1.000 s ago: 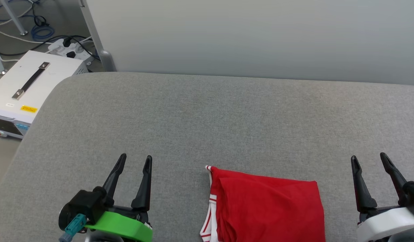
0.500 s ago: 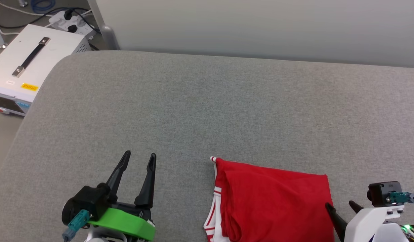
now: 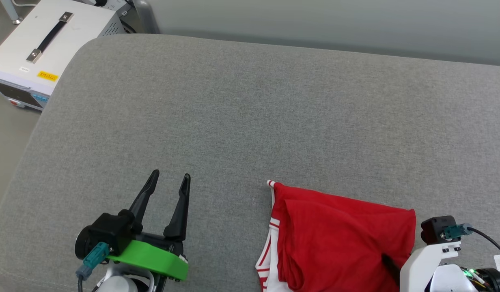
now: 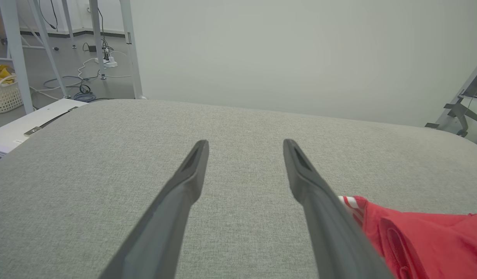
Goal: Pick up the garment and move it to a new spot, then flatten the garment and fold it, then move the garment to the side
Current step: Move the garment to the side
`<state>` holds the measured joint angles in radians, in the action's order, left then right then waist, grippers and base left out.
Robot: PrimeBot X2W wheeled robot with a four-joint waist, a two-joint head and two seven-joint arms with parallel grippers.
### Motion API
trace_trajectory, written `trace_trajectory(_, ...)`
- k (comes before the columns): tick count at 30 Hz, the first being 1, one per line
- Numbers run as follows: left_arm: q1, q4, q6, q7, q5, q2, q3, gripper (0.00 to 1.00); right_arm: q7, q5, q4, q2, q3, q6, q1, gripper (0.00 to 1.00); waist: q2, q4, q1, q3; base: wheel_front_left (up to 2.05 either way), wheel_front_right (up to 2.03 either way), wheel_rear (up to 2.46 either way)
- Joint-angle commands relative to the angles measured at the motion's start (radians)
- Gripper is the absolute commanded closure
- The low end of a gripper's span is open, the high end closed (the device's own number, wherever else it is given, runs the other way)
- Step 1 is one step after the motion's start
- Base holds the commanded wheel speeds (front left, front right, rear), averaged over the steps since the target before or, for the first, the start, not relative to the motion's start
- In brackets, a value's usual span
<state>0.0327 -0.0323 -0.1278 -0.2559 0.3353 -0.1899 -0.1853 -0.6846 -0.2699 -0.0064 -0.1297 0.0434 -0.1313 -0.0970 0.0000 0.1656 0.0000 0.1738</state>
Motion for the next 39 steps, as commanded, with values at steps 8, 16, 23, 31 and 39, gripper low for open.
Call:
trace_trajectory(8, 0.01, -0.005, -0.003, -0.006, 0.002, -0.009, -0.008, 0.0, 0.08, 0.045, 0.009, -0.061, 0.046, 0.001, 0.056, 1.0, 0.0, -0.046, 0.0, -0.032, 0.0, 0.0, 0.0)
trace_trajectory(16, 0.001, 0.015, -0.003, -0.006, 0.0, -0.015, -0.039, 0.0, 0.075, 0.122, -0.093, -0.234, 0.142, 0.001, 0.128, 1.0, 0.0, -0.182, 0.0, -0.036, 0.0, 0.0, 0.0)
trace_trajectory(23, 0.012, 0.043, -0.003, -0.006, -0.008, -0.04, -0.063, 0.0, 0.036, 0.125, -0.155, -0.429, 0.235, 0.001, 0.216, 1.0, 0.0, -0.337, 0.0, 0.009, 0.0, 0.0, 0.0)
trace_trajectory(31, 0.063, 0.093, -0.003, -0.006, -0.015, -0.105, -0.109, 0.0, 0.095, 0.088, -0.076, -0.597, 0.273, 0.001, 0.325, 1.0, 0.0, -0.484, 0.0, 0.115, 0.0, 0.0, 0.0)
trace_trajectory(39, 0.126, 0.154, -0.003, -0.004, -0.009, -0.184, -0.124, 0.0, 0.237, 0.118, 0.106, -0.599, 0.171, 0.001, 0.432, 1.0, 0.0, -0.547, 0.0, 0.242, 0.0, 0.0, 0.0)
